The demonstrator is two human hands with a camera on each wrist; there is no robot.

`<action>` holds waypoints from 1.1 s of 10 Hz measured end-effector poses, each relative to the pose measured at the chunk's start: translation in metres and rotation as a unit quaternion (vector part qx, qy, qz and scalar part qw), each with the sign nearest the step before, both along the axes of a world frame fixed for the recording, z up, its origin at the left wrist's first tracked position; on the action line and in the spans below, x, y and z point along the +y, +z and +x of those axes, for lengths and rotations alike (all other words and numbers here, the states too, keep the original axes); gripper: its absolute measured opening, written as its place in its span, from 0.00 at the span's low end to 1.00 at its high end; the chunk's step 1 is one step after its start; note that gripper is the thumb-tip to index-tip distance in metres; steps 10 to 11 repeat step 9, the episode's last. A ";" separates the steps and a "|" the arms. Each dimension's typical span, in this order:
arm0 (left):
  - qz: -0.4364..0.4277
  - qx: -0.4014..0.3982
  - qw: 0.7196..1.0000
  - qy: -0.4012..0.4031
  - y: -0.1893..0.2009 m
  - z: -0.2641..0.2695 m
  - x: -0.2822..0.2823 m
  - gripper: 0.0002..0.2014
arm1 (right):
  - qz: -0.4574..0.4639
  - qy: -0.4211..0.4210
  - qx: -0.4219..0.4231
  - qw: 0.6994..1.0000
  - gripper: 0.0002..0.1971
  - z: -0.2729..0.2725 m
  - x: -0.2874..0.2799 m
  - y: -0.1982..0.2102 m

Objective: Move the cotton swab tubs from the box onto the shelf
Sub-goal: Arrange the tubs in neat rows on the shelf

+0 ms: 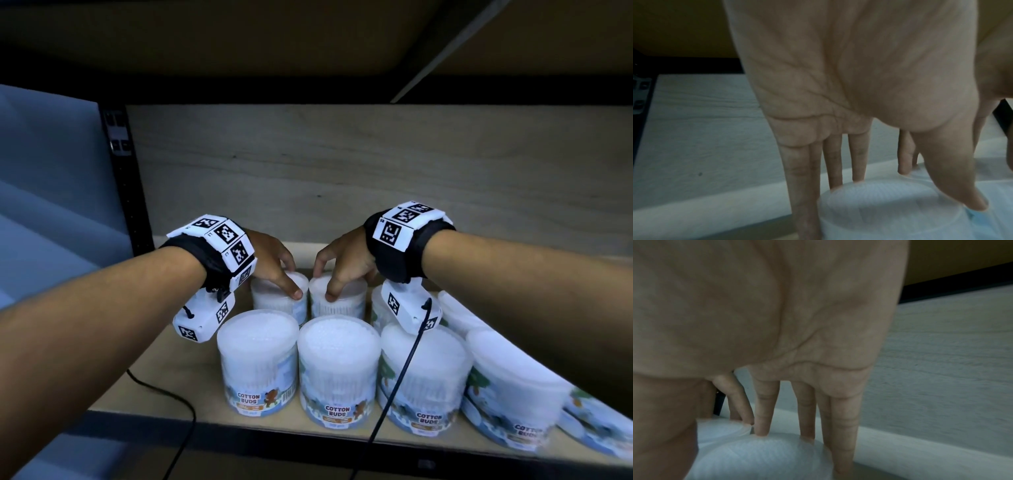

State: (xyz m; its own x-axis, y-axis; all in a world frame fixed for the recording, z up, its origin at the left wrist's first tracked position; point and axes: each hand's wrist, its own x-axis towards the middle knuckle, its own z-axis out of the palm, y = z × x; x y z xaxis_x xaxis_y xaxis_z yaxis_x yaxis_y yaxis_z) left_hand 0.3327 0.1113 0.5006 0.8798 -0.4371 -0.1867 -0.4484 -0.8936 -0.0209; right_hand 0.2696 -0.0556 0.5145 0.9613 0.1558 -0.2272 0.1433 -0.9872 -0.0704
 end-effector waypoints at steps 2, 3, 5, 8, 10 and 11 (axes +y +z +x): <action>-0.015 0.014 1.000 0.000 0.001 -0.009 0.003 0.31 | 0.006 -0.006 0.014 1.000 0.27 -0.010 0.002 -0.001; -0.027 0.020 0.999 -0.001 0.001 -0.013 0.005 0.31 | -0.006 0.004 0.012 1.000 0.28 -0.014 0.001 0.000; -0.034 0.043 0.998 0.006 0.004 -0.020 0.008 0.30 | -0.039 0.027 0.011 0.999 0.29 -0.022 0.003 0.004; -0.022 0.051 0.998 0.008 0.005 -0.028 0.010 0.33 | -0.009 0.025 0.038 0.999 0.28 -0.022 0.003 0.000; -0.019 0.049 0.999 0.000 0.008 -0.035 0.012 0.34 | 0.009 0.028 0.025 0.999 0.27 -0.027 0.001 0.003; -0.019 0.049 0.999 0.000 0.008 -0.035 0.012 0.34 | 0.009 0.028 0.025 0.999 0.27 -0.027 0.001 0.003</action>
